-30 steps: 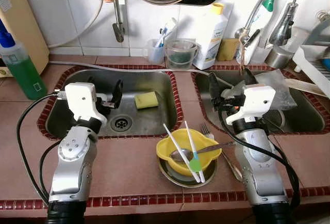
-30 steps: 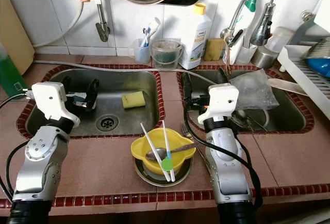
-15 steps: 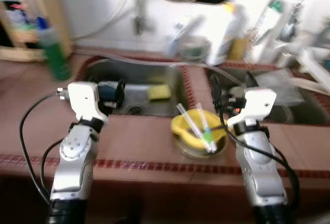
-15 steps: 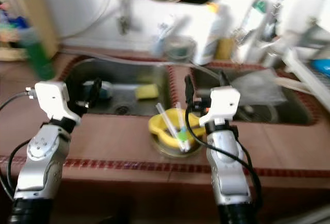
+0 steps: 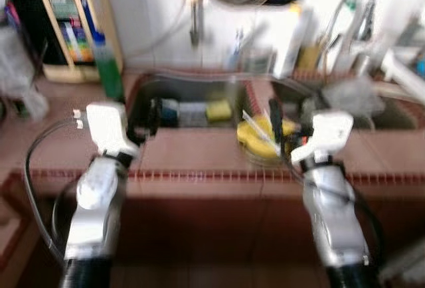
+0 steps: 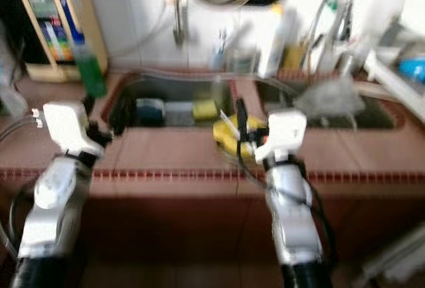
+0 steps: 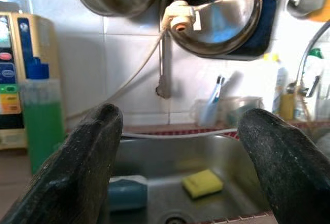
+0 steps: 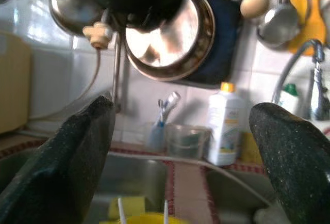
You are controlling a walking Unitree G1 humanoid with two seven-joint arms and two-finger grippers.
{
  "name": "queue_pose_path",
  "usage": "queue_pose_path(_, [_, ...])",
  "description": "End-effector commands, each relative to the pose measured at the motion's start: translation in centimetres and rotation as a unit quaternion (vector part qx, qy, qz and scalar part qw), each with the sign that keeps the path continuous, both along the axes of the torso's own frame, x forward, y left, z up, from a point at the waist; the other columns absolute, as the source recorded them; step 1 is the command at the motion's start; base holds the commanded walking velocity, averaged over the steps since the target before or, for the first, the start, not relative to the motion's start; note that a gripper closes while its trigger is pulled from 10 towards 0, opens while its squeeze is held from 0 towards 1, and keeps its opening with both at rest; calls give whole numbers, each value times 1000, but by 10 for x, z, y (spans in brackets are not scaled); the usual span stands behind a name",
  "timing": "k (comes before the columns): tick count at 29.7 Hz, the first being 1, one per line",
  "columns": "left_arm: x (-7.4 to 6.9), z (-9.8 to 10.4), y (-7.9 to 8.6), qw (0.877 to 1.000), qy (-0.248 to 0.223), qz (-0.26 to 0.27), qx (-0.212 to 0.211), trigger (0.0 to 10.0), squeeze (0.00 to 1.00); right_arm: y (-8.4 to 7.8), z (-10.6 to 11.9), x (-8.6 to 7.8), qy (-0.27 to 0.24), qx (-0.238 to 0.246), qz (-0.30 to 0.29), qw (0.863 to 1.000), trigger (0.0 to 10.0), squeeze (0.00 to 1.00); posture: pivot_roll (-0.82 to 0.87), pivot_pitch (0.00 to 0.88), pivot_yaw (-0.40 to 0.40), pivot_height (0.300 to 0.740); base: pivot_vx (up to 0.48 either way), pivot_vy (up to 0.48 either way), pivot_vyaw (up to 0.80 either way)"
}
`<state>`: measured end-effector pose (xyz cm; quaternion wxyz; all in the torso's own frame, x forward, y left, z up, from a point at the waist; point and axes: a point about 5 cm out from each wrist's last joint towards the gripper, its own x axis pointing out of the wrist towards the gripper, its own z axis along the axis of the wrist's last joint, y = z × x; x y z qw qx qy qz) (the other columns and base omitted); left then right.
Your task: Kitchen organization
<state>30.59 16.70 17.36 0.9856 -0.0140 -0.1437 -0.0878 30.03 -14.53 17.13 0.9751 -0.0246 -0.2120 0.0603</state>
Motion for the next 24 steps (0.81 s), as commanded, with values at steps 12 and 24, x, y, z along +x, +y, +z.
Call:
queue_pose_path(12, [-7, -1, -8, 996, -19, -21, 82, 10000, 0, -2, -3, -2, 8, -3, -5, 1000, 10000, 0, -70, 12, -5, 740, 0, 0, 0])
queue_pose_path(24, [-8, -5, -9, 995, -4, -31, 99, 10000, 0, -4, -7, -2, 24, -2, -22, 999, 10000, 0, -72, 30, -8, 740, 0, 0, 0])
